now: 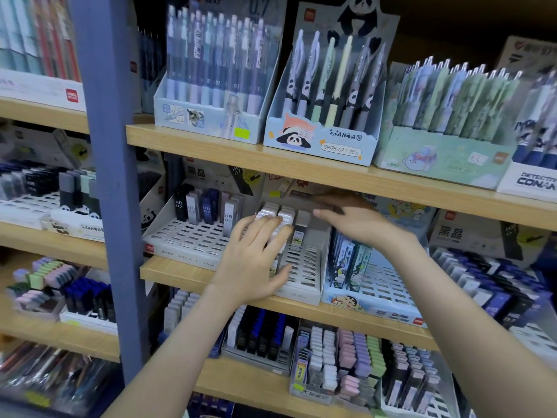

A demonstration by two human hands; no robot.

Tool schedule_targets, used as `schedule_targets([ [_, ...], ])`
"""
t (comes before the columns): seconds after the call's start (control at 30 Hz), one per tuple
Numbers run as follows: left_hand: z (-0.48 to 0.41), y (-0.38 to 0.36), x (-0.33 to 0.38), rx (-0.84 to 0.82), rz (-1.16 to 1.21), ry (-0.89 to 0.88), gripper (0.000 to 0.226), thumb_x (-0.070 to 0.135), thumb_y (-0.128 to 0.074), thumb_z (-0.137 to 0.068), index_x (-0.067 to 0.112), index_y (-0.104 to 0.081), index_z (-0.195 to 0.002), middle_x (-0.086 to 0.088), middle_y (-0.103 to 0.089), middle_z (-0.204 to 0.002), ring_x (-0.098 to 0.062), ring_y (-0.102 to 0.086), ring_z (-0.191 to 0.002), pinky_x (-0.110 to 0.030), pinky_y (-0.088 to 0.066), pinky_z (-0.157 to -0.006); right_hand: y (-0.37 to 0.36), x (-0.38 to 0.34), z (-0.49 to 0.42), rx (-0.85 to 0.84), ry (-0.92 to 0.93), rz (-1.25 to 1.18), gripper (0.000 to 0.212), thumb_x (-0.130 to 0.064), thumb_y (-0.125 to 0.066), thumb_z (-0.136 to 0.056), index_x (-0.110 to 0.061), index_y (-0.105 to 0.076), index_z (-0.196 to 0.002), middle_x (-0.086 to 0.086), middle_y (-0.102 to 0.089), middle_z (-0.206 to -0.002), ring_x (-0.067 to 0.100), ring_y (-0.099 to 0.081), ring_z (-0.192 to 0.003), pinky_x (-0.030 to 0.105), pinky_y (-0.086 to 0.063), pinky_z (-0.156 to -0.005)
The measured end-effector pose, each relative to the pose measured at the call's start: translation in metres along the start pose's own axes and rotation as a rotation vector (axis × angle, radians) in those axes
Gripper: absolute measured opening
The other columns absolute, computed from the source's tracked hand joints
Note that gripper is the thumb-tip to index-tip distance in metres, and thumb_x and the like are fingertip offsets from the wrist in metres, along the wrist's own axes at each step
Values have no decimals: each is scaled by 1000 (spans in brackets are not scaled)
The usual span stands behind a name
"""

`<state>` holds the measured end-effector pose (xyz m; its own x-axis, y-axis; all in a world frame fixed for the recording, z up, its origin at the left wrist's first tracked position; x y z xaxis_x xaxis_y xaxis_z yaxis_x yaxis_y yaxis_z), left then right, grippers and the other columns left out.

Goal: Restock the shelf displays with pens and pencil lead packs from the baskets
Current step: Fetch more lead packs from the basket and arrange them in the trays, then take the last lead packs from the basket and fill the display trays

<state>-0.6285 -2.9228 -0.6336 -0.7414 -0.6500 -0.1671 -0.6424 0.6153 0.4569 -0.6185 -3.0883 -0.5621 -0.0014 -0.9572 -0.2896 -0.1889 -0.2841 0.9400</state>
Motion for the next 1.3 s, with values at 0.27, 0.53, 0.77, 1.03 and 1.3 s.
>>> schedule_targets([
  [0.27, 54, 10, 122, 93, 262, 64, 39, 19, -57, -85, 5, -50, -120, -14, -58, -121, -26, -51, -109, -38, -39, -93, -5, 15, 145, 353, 349, -175, 24, -23, -48, -99, -16, -63, -116, -4, -62, -106, 8, -49, -103, 13, -32, -85],
  [0.53, 218, -90, 259, -702, 500, -19, 40, 22, -43, -83, 6, -61, -115, -9, -64, -114, -22, -52, -104, -31, -37, -89, -223, 185, 302, -51, -60, -291, 29, -21, -51, -90, -6, -64, -112, 2, -62, -102, 15, -54, -100, 20, -39, -86],
  [0.77, 343, -154, 280, -1074, 464, 7, 38, 29, -42, -79, 15, -61, -109, -4, -66, -109, -21, -63, -96, -31, -48, -85, -407, 288, 383, -604, -359, -175, 54, -9, -39, -96, -10, -23, -147, 17, -35, -144, 29, -44, -123, 24, -36, -95],
  [1.03, 409, -176, 279, -1216, 443, -135, 50, 39, -42, -80, 11, -69, -112, -6, -66, -120, -23, -60, -111, -39, -32, -100, -522, 301, 395, -867, -73, 283, 70, -2, -31, -97, -17, 16, -147, 7, -1, -160, 28, -9, -145, 39, -18, -115],
  [1.3, 417, -175, 279, -1190, 472, -112, 41, 33, -46, -85, 15, -68, -113, -5, -62, -127, -22, -57, -118, -40, -30, -106, -556, 317, 389, -965, -65, 246, 82, -6, -50, -92, -23, 5, -151, -2, -6, -158, 26, -9, -144, 45, -20, -113],
])
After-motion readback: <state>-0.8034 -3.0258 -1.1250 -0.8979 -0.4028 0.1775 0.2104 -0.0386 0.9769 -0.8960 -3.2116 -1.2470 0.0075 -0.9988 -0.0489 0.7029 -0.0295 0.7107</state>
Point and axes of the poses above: each hand's wrist, its own z-axis away from the middle knuckle, its own y-axis out of the back of the hand, x = y × z, the point moved 7 cm from there along -z, towards the middle knuckle
